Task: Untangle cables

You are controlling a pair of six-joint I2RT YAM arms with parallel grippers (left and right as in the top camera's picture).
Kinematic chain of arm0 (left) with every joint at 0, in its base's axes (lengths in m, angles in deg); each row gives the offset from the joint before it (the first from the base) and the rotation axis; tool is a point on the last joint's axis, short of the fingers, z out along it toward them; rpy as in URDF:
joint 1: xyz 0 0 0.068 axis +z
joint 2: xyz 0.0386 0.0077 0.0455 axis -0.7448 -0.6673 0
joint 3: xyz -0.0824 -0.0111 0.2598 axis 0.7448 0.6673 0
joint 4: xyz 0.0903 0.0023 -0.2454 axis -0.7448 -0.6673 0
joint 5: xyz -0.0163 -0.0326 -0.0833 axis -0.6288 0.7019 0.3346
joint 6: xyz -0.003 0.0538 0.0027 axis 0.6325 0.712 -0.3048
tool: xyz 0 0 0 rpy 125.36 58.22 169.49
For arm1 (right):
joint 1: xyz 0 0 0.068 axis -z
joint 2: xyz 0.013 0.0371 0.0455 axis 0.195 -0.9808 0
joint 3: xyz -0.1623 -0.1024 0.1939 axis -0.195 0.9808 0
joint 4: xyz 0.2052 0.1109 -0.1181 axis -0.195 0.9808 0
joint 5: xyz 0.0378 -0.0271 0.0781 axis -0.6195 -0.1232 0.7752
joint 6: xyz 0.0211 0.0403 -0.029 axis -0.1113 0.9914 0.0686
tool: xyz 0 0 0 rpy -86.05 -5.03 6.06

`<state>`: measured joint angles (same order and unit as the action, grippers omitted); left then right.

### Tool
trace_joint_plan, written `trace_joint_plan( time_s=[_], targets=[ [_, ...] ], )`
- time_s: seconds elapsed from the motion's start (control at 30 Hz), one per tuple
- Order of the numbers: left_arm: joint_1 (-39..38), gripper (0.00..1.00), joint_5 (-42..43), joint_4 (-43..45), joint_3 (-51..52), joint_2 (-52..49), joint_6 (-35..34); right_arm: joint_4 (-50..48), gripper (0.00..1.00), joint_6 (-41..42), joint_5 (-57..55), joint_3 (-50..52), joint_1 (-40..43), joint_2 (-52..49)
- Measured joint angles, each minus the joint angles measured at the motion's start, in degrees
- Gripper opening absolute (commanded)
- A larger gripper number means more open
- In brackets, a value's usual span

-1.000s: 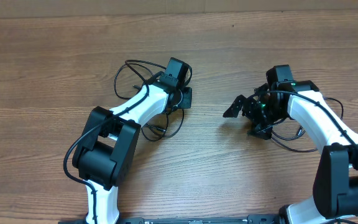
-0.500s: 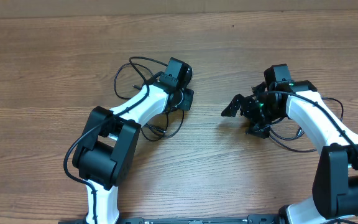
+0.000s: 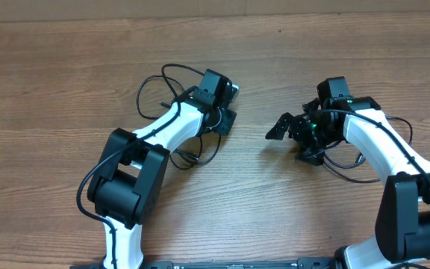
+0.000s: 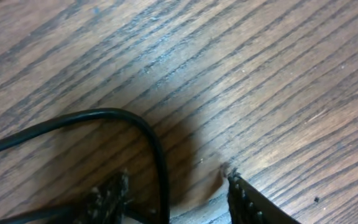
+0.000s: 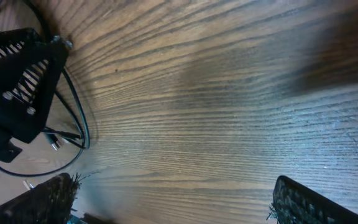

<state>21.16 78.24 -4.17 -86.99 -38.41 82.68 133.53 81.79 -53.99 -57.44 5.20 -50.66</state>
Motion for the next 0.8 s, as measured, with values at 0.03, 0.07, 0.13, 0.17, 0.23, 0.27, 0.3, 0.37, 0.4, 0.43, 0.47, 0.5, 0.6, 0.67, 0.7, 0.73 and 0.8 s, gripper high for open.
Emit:
trace_joint_plan(
  time_s=[0.03, 0.07, 0.13, 0.17, 0.23, 0.27, 0.3, 0.37, 0.4, 0.43, 0.47, 0.5, 0.6, 0.67, 0.7, 0.73, 0.8],
  targets=[
    [0.00, 0.45, 0.00, 0.00, 0.00, 0.00, 0.52, -0.13, 1.00, 0.15, 0.00, 0.00, 0.00, 0.00],
    [0.00, 0.38, -0.02, -0.02, 0.00, 0.00, 1.09, -0.15, 1.00, 0.39, 0.00, 0.00, 0.00, 0.00],
    [0.02, 0.32, -0.04, -0.02, 0.02, 0.00, 1.90, -0.17, 1.00, 0.66, 0.00, 0.00, 0.02, 0.00],
    [0.07, 0.29, -0.02, -0.07, 0.02, 0.00, 2.21, -0.13, 1.00, 0.79, 0.00, 0.00, 0.02, 0.00],
    [0.07, 0.15, -0.02, -0.22, 0.02, 0.00, 2.60, -0.15, 1.00, 0.98, 0.00, 0.00, 0.00, 0.00],
    [0.07, 0.08, -0.02, -0.26, 0.02, -0.02, 2.84, -0.17, 1.00, 1.03, 0.00, 0.00, 0.02, 0.00],
    [0.07, 0.07, 0.00, -0.26, 0.02, -0.04, 2.99, -0.13, 1.00, 1.01, 0.02, 0.00, 0.00, 0.00],
    [0.07, 0.08, 0.00, -0.44, 0.02, -0.09, 2.99, -0.17, 1.00, 1.03, 0.00, 0.00, 0.02, 0.00],
    [0.07, 0.13, -0.02, -0.46, 0.02, -0.09, 2.95, -0.15, 1.00, 1.03, 0.00, 0.00, 0.00, 0.00],
    [0.07, 0.17, 0.00, -0.48, 0.02, -0.09, 2.97, -0.15, 1.00, 1.03, 0.00, 0.00, 0.02, 0.00],
    [0.07, 0.17, 0.04, -0.46, 0.02, -0.09, 2.89, -0.17, 1.00, 1.05, 0.00, 0.00, 0.00, 0.00],
    [0.07, 0.16, 0.13, -0.46, 0.02, -0.09, 2.82, -0.20, 1.00, 1.03, 0.00, 0.00, 0.00, 0.00],
    [0.07, 0.04, 0.20, -0.70, -0.04, -0.09, 2.71, -0.22, 1.00, 1.03, -0.02, 0.00, 0.00, 0.00],
    [0.07, 0.04, 0.20, -1.66, -0.31, -0.09, 2.27, -0.79, 1.00, 1.07, -0.02, 0.00, 0.00, 0.00],
    [0.07, 0.04, 0.20, -2.45, -0.63, -0.09, 2.12, -1.18, 1.00, 1.11, 0.00, 0.00, 0.00, 0.00],
    [0.07, 0.04, 0.20, -3.34, -0.90, -0.11, 2.10, -1.66, 1.00, 1.22, -0.02, 0.00, 0.00, 0.00],
    [0.07, 0.04, 0.20, -4.35, -1.31, -0.11, 2.08, -2.25, 1.00, 1.44, -0.02, 0.00, 0.02, 0.00]
  ],
)
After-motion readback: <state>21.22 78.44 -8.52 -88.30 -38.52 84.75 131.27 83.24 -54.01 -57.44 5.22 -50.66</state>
